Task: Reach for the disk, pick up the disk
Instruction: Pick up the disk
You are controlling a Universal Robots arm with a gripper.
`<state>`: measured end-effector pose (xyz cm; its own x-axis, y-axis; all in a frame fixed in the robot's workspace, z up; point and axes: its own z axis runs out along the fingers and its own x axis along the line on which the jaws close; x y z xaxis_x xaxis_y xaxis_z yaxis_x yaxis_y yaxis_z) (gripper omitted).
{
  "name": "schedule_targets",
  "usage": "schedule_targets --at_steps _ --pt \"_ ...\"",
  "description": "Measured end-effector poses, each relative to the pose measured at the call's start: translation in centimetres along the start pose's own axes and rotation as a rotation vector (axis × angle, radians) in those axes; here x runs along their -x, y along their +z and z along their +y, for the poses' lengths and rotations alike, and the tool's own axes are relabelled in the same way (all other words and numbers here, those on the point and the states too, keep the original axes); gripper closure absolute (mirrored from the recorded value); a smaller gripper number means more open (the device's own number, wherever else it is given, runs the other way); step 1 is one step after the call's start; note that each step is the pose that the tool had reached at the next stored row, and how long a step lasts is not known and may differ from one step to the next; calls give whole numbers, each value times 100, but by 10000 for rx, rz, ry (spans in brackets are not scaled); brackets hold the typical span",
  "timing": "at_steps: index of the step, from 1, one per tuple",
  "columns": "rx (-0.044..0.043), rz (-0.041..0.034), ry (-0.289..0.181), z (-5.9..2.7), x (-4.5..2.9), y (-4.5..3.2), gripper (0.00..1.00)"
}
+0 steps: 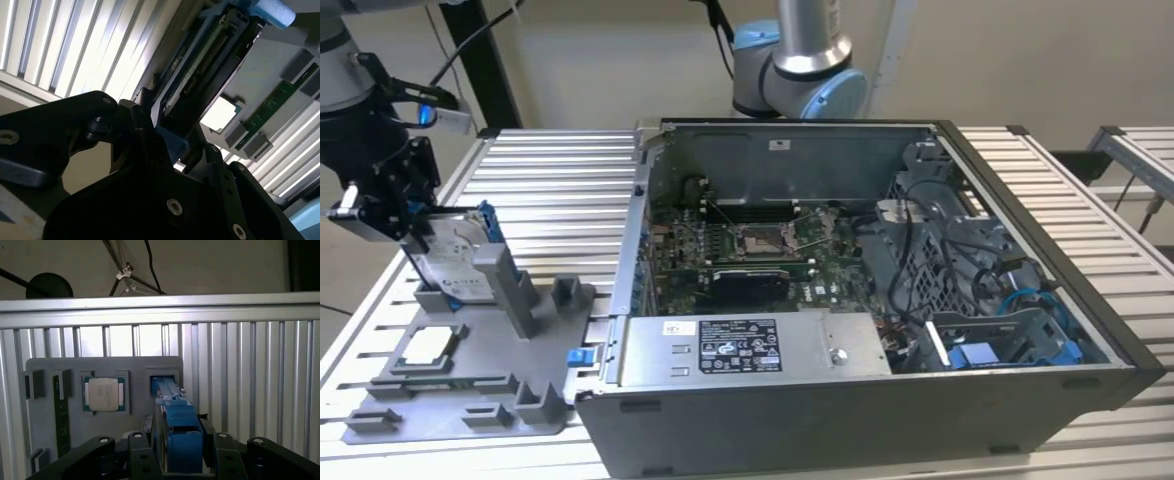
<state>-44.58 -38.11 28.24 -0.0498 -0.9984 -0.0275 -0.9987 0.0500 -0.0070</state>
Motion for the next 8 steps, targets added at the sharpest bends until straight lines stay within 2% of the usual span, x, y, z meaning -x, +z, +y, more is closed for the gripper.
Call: schedule_targets --at_steps 8 --pt "-5 0 0 0 0 2 0"
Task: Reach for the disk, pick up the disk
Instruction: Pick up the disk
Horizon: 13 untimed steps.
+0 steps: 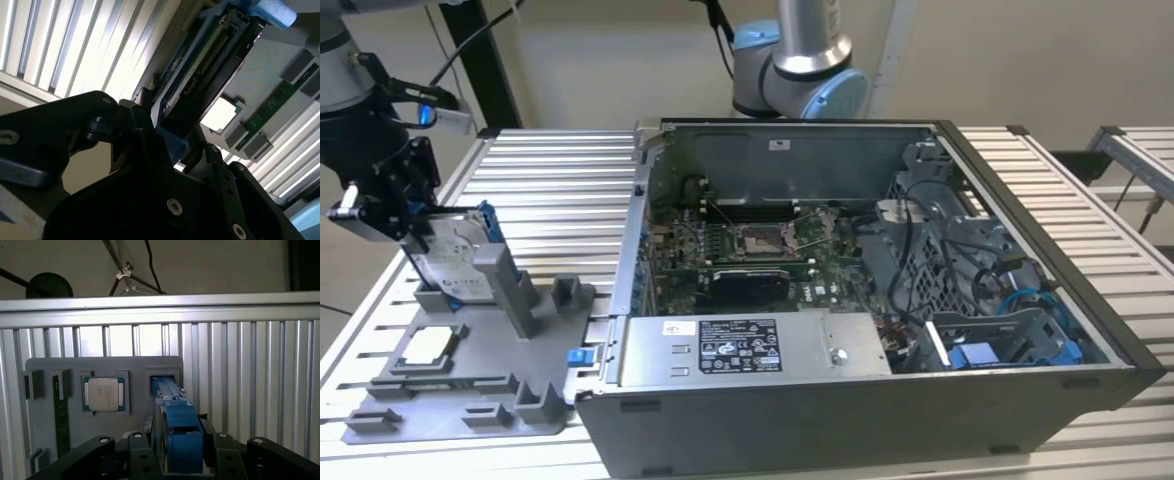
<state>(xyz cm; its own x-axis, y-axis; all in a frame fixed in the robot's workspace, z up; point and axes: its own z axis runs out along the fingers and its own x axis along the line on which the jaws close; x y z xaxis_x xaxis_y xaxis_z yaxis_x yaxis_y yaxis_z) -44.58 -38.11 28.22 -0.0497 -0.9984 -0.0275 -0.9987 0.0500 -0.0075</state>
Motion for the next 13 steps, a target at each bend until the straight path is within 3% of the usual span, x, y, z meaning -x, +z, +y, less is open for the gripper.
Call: schedule_targets --at_steps 6,13 --pt "1 1 0 0 -1 55 0" --pt "1 1 0 0 -2 60 0"
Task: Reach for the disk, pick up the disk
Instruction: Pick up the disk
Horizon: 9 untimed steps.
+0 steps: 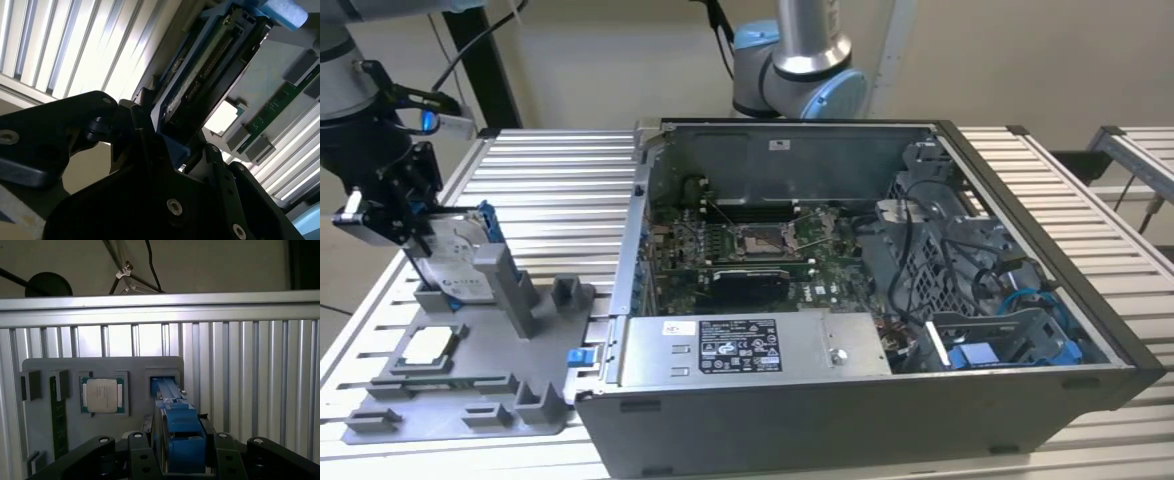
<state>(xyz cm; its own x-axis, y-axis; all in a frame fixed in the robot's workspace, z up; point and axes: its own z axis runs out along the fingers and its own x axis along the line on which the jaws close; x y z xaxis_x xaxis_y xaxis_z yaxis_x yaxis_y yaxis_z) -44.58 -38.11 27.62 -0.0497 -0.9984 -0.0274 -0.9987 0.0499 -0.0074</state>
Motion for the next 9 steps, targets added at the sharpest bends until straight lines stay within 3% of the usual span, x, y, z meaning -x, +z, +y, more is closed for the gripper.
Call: schedule_targets --at_steps 9 --pt "-7 0 1 1 0 18 0"
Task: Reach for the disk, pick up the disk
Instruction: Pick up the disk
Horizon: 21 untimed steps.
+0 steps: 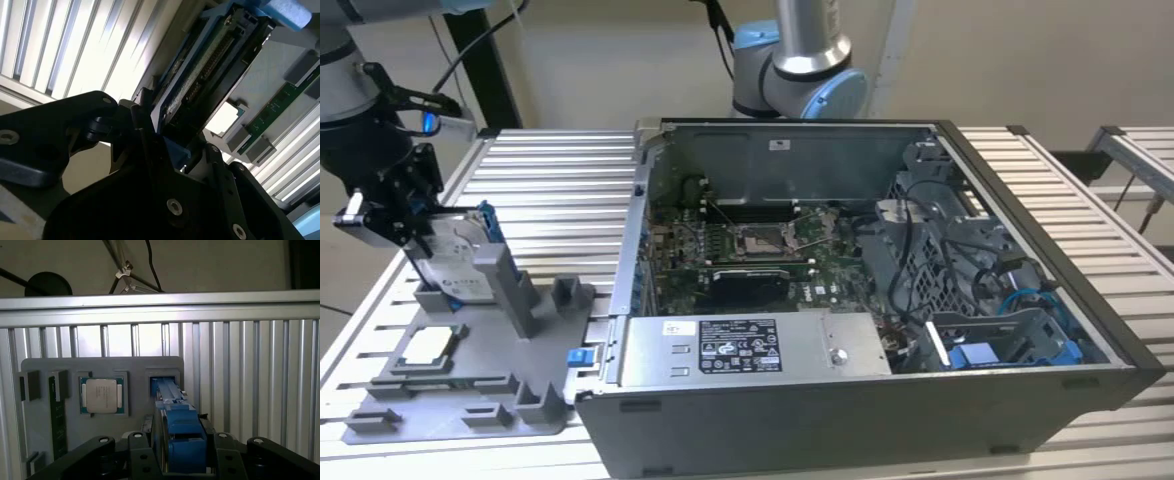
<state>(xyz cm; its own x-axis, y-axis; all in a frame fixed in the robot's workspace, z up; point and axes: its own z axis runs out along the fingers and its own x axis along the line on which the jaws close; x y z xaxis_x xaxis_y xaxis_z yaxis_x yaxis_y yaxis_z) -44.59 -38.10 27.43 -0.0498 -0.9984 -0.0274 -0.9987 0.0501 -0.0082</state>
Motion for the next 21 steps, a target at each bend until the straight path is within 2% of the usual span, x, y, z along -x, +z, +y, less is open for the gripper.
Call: schedule_targets --at_steps 4,5,21 --pt "0 0 -2 -1 -1 1 0" --pt "0 0 -2 -1 -1 2 100" --pt "0 -3 -2 -1 -1 2 100"
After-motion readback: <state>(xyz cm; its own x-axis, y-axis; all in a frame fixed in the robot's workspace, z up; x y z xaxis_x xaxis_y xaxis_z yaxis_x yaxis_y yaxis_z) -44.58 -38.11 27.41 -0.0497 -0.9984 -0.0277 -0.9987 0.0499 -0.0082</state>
